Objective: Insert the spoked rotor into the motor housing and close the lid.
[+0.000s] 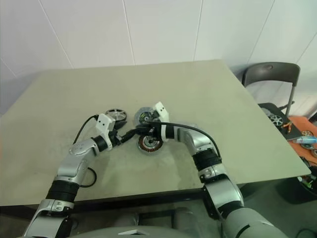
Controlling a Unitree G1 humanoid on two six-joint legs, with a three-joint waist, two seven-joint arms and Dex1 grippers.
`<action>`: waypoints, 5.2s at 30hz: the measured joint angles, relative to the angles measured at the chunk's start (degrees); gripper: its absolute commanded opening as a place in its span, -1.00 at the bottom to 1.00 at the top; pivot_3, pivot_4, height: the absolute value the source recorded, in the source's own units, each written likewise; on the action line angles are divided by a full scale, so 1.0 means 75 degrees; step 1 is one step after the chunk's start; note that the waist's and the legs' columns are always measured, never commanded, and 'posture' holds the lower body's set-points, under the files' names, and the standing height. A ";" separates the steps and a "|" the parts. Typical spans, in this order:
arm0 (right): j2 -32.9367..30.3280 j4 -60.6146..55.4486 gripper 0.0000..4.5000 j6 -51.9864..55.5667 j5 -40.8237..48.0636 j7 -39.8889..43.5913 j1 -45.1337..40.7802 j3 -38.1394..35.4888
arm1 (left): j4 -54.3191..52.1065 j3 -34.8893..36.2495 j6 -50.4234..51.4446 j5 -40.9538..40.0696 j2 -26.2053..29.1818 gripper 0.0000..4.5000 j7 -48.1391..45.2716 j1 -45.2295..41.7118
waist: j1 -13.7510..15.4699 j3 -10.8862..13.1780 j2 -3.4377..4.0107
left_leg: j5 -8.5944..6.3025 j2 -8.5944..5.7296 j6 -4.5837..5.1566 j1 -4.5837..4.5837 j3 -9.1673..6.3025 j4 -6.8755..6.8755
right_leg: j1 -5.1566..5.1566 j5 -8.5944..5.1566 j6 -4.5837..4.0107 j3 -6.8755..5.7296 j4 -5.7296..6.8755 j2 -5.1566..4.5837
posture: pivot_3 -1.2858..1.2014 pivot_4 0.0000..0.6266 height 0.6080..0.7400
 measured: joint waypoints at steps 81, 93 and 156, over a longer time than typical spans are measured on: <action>-0.1485 -0.1675 -0.49 0.0345 -0.0491 0.1443 -0.0161 0.1137 | -0.0254 -0.0266 0.0300 0.0196 -0.0024 0.62 -0.0015 0.0279 | 0.0022 -0.0001 0.0000 | 0.0000 -0.0002 0.0000 -0.0007 0.0001 0.0001 | -0.0001 -0.0002 0.0002 -0.0001 -0.0008 -0.0004 | 0.03 -1.00 1.00; -0.1757 -0.2063 -0.49 0.0358 -0.0806 0.1531 -0.0112 0.1719 | -0.0306 -0.0302 0.0356 0.0251 -0.0018 0.62 0.0019 0.0280 | 0.0020 -0.0001 0.0000 | 0.0000 -0.0002 0.0000 -0.0007 0.0000 -0.0001 | -0.0002 -0.0003 0.0002 -0.0002 -0.0009 -0.0004 | 0.03 -1.00 1.00; -0.1791 -0.1665 -0.49 0.0065 -0.1275 0.1205 0.0165 0.1826 | 0.0116 -0.0394 0.0000 0.0354 -0.0481 0.62 0.0020 -0.0081 | 0.0022 -0.0001 0.0000 | 0.0000 -0.0004 0.0000 -0.0004 0.0000 0.0005 | 0.0006 -0.0002 0.0003 -0.0002 -0.0010 -0.0005 | 0.03 -1.00 1.00</action>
